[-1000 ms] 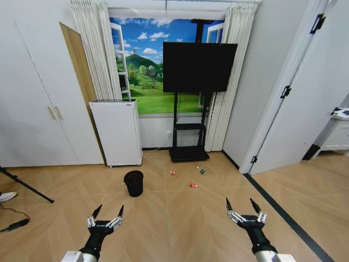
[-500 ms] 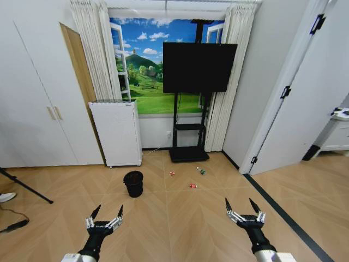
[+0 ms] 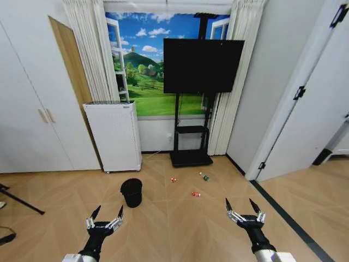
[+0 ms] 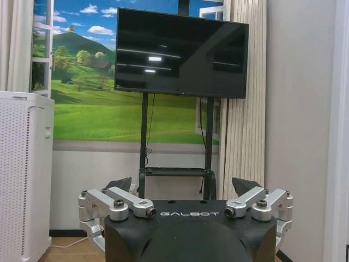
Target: Pick up the trash bin and place the garbage on the floor into it.
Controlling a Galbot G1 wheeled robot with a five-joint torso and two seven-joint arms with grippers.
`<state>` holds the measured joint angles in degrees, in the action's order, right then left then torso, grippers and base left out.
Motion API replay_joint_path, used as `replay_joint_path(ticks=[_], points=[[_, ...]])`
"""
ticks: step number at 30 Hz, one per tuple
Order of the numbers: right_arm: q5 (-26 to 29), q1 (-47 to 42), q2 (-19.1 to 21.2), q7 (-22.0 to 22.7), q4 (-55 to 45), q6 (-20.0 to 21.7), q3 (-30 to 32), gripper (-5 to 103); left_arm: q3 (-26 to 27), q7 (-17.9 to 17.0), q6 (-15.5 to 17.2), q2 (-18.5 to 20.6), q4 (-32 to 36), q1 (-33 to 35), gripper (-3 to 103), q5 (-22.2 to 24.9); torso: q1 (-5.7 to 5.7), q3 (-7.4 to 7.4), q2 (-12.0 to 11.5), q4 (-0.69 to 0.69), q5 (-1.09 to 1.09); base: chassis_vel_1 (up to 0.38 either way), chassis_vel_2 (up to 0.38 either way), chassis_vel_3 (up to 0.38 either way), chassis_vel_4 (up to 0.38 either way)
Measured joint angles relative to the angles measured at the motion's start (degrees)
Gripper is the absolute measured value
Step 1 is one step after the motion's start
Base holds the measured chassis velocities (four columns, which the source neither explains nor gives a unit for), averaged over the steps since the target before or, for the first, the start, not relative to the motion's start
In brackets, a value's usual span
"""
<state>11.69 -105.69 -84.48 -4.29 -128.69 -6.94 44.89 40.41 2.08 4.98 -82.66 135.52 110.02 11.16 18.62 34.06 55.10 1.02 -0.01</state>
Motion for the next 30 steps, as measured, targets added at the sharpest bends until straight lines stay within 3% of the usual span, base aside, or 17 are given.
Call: replay_joint_path(ticks=[4,5,7,8,10,12,15,16,17,19,20,21,26,27,29,30], points=[[0.02,-0.04,-0.01,0.01,0.12,-0.09,0.06,100,-0.1,0.0,-0.02,0.05,-0.27,-0.27,98,0.07,0.01,0.01,-0.01,0.03,-0.03,-0.34,0.341,0.331,-0.351],[0.02,0.0,0.02,-0.02,0.16,-0.11,0.05,100,-0.07,0.0,-0.02,0.05,-0.3,-0.31,98,0.13,0.02,0.02,-0.02,-0.04,0.05,-0.368,0.386,0.342,-0.366],[0.03,0.0,0.06,-0.03,0.2,-0.12,0.05,100,-0.05,0.0,-0.02,0.06,-0.34,-0.33,98,0.18,0.03,0.02,-0.02,-0.03,0.05,-0.374,0.384,0.342,-0.359],[0.03,0.03,0.09,-0.05,0.21,-0.16,0.07,100,-0.05,0.0,-0.02,0.1,-0.41,-0.37,98,0.19,0.03,0.0,0.0,0.01,-0.06,-0.392,0.364,0.384,-0.352],[0.04,0.02,0.1,-0.05,0.24,-0.23,0.11,100,-0.05,0.0,-0.02,0.13,-0.48,-0.38,98,0.19,0.02,0.0,-0.01,0.02,-0.05,-0.392,0.364,0.347,-0.373],[0.09,0.06,0.1,-0.06,0.3,-0.31,0.1,100,-0.03,-0.01,-0.02,0.13,-0.48,-0.39,98,0.22,0.04,0.02,-0.02,-0.04,0.09,-0.331,0.359,0.351,-0.361],[0.3,0.02,0.1,-0.09,0.39,-0.65,0.14,100,0.1,-0.01,0.03,0.17,-0.51,-0.4,98,0.34,0.0,0.0,0.0,0.02,-0.06,-0.359,0.356,0.407,-0.364],[0.35,0.09,0.13,-0.15,0.52,-0.94,0.12,100,0.16,-0.02,0.03,0.17,-0.52,-0.4,98,0.35,0.01,0.02,-0.02,-0.04,0.1,-0.349,0.359,0.335,-0.361],[0.35,0.09,0.13,-0.15,0.52,-0.94,0.12,100,0.16,-0.02,0.03,0.17,-0.52,-0.4,98,0.35,0.01,0.02,-0.02,-0.04,0.1,-0.349,0.359,0.335,-0.361],[0.87,0.26,0.17,-0.22,0.64,-2.07,0.05,100,0.15,-0.04,0.04,0.19,-0.6,-0.46,98,0.4,-0.01,-0.01,0.0,0.02,-0.08,-0.338,0.345,0.373,-0.339],[0.87,0.26,0.17,-0.22,0.64,-2.07,0.05,100,0.15,-0.04,0.04,0.19,-0.6,-0.46,98,0.4,-0.01,-0.01,0.0,0.02,-0.08,-0.378,0.345,0.374,-0.35],[1.31,0.39,0.27,-0.4,0.74,-2.54,-0.02,100,0.15,-0.06,0.1,0.18,-0.6,-0.47,98,0.51,0.0,0.01,-0.01,-0.04,0.08,-0.323,0.359,0.35,-0.349],[1.88,0.68,0.36,-0.8,1.26,-4.32,-0.11,100,0.35,-0.09,0.14,0.2,-0.6,-0.47,98,0.64,-0.01,-0.01,0.0,0.03,-0.06,-0.353,0.344,0.349,-0.366],[1.94,0.93,0.38,-0.88,1.55,-5.29,-0.15,100,0.42,-0.27,0.2,0.19,-0.58,-0.47,98,0.73,0.01,0.01,-0.01,-0.04,0.09,-0.365,0.351,0.332,-0.391],[1.93,1.01,0.39,-1.34,1.62,-5.84,-0.02,100,0.49,-0.49,0.28,0.18,-0.58,-0.46,98,0.86,0.03,0.03,-0.03,-0.04,0.1,-0.312,0.341,0.352,-0.327],[1.87,0.99,0.4,-1.97,1.61,-6.54,0.24,100,0.56,-0.56,0.29,0.17,-0.62,-0.41,98,0.99,0.02,0.01,-0.01,-0.02,-0.01,-0.355,0.341,0.33,-0.311]])
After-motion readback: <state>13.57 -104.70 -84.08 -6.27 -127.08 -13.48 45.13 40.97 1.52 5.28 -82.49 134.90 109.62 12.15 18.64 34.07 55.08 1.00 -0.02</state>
